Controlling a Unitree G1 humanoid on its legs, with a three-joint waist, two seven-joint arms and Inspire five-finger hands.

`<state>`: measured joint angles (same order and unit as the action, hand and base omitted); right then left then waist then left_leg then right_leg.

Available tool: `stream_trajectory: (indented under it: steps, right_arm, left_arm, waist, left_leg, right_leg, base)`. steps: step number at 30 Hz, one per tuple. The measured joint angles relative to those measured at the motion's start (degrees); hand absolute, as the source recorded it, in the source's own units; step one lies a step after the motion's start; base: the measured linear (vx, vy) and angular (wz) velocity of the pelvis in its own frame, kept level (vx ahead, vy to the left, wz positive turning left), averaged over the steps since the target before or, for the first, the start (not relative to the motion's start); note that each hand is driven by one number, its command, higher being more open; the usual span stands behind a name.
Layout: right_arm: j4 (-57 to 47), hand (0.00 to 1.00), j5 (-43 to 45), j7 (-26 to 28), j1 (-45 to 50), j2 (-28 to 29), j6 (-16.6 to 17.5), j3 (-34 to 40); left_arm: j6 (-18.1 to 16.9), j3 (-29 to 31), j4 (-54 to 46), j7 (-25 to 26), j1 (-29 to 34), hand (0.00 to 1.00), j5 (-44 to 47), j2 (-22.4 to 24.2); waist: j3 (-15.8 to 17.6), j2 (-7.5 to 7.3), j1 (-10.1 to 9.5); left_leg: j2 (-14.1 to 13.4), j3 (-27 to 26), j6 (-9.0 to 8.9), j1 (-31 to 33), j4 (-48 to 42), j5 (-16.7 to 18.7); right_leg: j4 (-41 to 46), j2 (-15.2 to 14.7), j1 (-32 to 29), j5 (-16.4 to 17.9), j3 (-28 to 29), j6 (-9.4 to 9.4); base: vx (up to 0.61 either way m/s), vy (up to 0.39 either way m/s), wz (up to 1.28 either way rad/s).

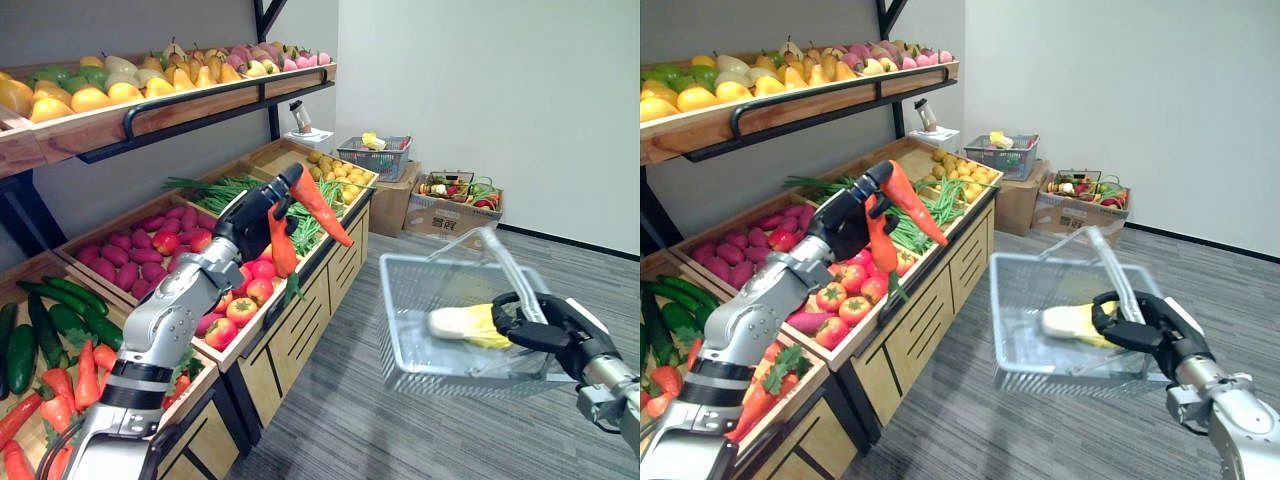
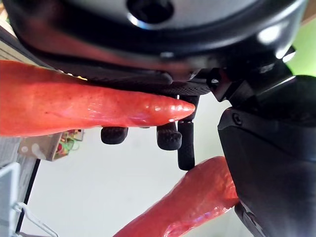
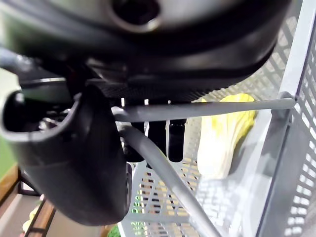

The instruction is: Pick vegetable in the basket

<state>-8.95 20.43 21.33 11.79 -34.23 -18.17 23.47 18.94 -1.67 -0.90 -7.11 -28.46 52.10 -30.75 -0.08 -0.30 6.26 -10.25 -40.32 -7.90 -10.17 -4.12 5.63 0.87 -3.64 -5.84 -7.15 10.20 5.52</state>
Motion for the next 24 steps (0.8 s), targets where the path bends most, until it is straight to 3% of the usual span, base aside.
stream_trajectory:
  steps: [13, 20, 24]
  right_arm:
    - [-0.55, 0.00, 0.03, 2.73, -9.72, -1.98, -2.14, -7.50]
    - [-6.40, 0.00, 2.30, 4.64, -11.85, -3.79, -5.40, -8.31]
    - [-10.49, 0.00, 4.37, 8.37, -13.74, -4.57, -8.79, -10.09]
  left_arm:
    - [-0.99, -9.05, 1.16, 0.49, -8.22, 0.00, 2.59, -0.16]
    - [-0.93, -9.26, 1.15, 0.34, -8.61, 0.00, 2.55, -0.12]
    - [-0.80, -9.28, 1.15, -1.13, -8.59, 0.00, 2.44, 0.32]
  waist:
    - [-2.55, 1.15, 0.25]
    - [-2.64, 1.17, 0.38]
    - [-2.73, 1.15, 0.73]
  left_leg:
    - [0.10, -0.36, 0.06, -0.35, -0.51, 0.05]
    - [-0.02, -0.37, -0.01, -0.31, -0.56, 0.09]
    - [-0.09, -0.33, -0.11, -0.14, -0.54, 0.17]
  right_leg:
    - [0.35, -0.06, -0.04, 0.08, 0.65, 0.10]
    - [0.11, 0.00, -0.04, 0.04, 0.56, 0.14]
    - [-0.08, 0.01, -0.04, -0.02, 0.46, 0.22]
  base:
    - [-0.01, -0.006, -0.02]
    - [0.00, 0.000, 0.00]
    - [0.00, 0.000, 0.00]
